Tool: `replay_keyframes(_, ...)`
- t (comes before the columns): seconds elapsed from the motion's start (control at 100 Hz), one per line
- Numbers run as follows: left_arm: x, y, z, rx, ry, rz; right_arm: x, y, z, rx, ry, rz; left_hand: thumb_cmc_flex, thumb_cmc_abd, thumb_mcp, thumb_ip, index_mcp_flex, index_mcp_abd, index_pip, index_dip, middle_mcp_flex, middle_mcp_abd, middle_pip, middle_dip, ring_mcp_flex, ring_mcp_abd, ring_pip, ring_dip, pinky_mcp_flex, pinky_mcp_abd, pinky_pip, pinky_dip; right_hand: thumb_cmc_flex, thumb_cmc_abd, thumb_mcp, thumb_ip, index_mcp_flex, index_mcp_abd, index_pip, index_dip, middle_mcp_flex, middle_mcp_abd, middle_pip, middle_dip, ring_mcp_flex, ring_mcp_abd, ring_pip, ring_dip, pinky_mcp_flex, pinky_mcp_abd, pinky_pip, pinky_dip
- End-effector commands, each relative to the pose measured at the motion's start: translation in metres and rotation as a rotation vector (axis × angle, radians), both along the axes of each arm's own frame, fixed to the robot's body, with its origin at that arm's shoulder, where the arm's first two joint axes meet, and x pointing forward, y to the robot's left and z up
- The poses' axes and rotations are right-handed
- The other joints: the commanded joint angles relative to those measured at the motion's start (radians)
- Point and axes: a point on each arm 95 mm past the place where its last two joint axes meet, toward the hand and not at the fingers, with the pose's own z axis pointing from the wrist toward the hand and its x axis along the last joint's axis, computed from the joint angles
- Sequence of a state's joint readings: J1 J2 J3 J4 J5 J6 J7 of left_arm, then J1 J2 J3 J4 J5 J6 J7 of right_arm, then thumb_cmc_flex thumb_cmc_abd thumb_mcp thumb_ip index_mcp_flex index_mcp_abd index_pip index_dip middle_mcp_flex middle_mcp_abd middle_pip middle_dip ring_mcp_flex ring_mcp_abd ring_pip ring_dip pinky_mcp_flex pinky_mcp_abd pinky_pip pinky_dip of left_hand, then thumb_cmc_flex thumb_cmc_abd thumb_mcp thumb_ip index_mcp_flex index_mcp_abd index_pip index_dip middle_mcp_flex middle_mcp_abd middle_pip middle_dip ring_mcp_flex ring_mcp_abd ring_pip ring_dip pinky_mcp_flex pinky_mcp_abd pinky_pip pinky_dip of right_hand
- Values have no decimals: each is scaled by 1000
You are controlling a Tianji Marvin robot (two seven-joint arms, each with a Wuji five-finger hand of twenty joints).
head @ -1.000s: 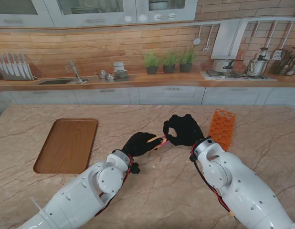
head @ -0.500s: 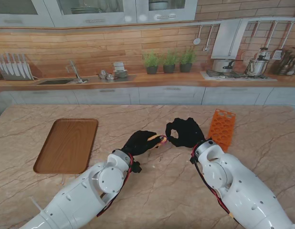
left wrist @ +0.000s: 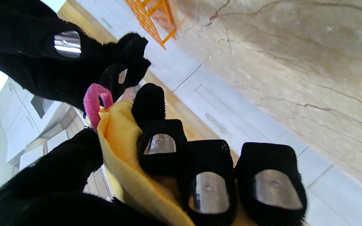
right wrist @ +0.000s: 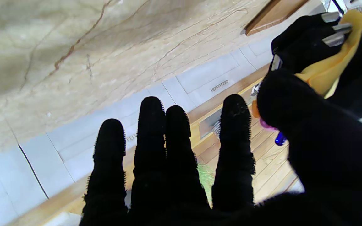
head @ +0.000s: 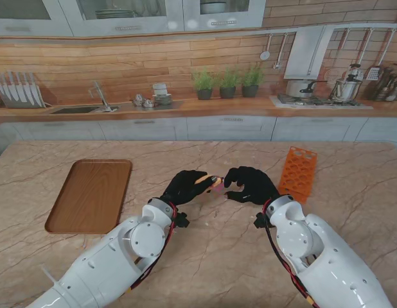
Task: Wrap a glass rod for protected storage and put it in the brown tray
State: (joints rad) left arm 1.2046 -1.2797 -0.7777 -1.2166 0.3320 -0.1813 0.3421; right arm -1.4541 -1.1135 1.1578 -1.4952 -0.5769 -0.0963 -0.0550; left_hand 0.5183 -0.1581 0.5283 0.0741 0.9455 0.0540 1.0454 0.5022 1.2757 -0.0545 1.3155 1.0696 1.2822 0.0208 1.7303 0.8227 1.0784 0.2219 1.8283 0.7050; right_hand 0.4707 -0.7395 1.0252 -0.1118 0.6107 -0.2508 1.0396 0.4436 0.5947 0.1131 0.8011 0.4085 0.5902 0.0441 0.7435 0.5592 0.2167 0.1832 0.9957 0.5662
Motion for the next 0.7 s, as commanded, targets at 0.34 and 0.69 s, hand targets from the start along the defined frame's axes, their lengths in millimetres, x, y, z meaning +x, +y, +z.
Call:
replay_keyframes(0.34, 12, 10, 11, -31, -48, 25, 2, 6, -7, 331, 273, -60, 28, -17, 53, -11, 34, 87, 35, 15, 65, -90, 118, -3, -10, -47, 104, -7, 11, 21, 266, 5, -20, -11, -78, 31, -160, 111, -227, 71, -82, 10, -38, -17, -3, 5, -2, 44, 25, -28, -24, 83)
replay_keyframes(0.69, 15, 13, 15, -50, -48, 27, 10, 23, -8, 592, 445, -107, 25, -15, 63, -17, 25, 88, 33, 18, 66, -91, 108, 3, -10, -45, 100, -7, 11, 22, 266, 14, -13, 75, -158, 59, -159, 88, -256, 73, -135, 20, -34, 1, -21, 0, 21, 73, 21, -48, -32, 122)
